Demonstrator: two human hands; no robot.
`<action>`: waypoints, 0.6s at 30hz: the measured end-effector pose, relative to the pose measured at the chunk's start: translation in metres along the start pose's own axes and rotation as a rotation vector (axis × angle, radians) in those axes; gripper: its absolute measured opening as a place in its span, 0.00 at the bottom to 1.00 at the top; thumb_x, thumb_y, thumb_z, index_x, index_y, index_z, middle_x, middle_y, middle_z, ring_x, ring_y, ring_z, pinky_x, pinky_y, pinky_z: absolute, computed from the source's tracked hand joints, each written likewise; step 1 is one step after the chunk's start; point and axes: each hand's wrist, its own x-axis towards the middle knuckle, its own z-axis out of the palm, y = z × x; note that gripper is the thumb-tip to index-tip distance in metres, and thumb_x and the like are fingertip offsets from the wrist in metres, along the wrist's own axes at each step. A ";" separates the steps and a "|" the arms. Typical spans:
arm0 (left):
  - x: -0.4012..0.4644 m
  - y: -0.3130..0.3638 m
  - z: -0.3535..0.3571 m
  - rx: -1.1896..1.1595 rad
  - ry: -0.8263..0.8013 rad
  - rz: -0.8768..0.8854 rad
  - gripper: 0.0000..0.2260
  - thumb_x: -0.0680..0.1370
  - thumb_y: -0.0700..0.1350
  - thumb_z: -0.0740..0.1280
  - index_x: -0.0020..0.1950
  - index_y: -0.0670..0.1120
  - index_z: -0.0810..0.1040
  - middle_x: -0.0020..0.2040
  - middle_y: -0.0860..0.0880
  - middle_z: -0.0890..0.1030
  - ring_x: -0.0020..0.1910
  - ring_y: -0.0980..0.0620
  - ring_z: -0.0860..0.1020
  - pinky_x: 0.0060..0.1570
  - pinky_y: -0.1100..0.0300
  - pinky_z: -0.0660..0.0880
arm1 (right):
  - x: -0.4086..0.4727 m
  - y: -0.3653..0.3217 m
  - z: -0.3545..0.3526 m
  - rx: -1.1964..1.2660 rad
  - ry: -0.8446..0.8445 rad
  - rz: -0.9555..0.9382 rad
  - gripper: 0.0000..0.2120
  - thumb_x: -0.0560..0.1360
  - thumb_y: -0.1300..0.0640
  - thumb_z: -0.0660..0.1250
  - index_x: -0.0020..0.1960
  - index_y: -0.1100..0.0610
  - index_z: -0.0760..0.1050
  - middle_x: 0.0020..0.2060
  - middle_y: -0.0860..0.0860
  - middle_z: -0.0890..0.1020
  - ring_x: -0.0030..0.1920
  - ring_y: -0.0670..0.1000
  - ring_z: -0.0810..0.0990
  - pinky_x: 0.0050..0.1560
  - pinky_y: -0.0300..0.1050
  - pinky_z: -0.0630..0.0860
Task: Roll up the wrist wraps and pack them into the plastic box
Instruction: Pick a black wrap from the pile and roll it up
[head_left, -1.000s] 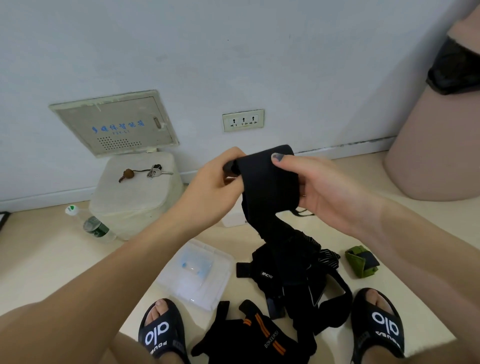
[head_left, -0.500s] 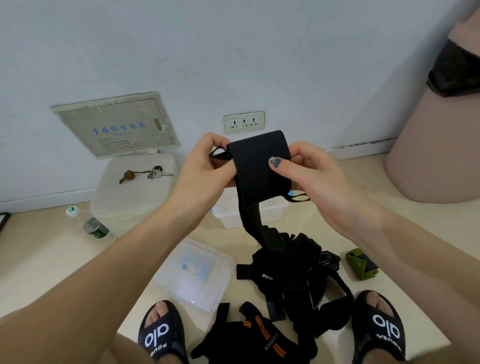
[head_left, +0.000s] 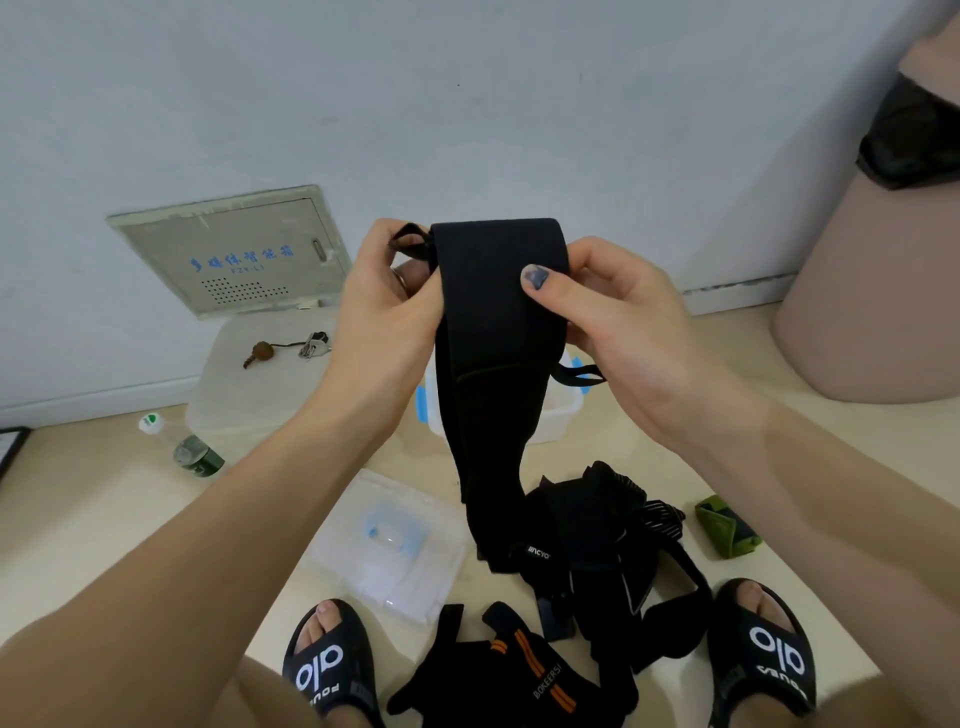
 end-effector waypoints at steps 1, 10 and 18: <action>-0.001 -0.001 0.000 0.004 0.009 0.000 0.07 0.81 0.42 0.70 0.54 0.46 0.72 0.43 0.40 0.77 0.42 0.45 0.74 0.44 0.46 0.73 | -0.001 0.001 0.001 0.009 -0.002 0.011 0.04 0.80 0.58 0.70 0.48 0.58 0.80 0.44 0.50 0.85 0.46 0.46 0.84 0.53 0.43 0.79; -0.010 -0.005 0.000 0.001 0.095 0.028 0.15 0.79 0.35 0.71 0.55 0.47 0.66 0.46 0.56 0.77 0.37 0.49 0.75 0.39 0.50 0.73 | -0.005 0.004 0.007 0.093 -0.031 0.096 0.07 0.81 0.57 0.68 0.44 0.51 0.79 0.44 0.47 0.85 0.46 0.46 0.83 0.51 0.43 0.77; -0.014 -0.005 0.003 0.070 0.042 0.008 0.18 0.79 0.36 0.71 0.54 0.49 0.64 0.52 0.47 0.75 0.33 0.49 0.75 0.29 0.58 0.73 | 0.001 -0.006 -0.005 0.354 -0.044 0.254 0.05 0.82 0.50 0.65 0.52 0.51 0.79 0.48 0.46 0.82 0.49 0.48 0.80 0.50 0.45 0.75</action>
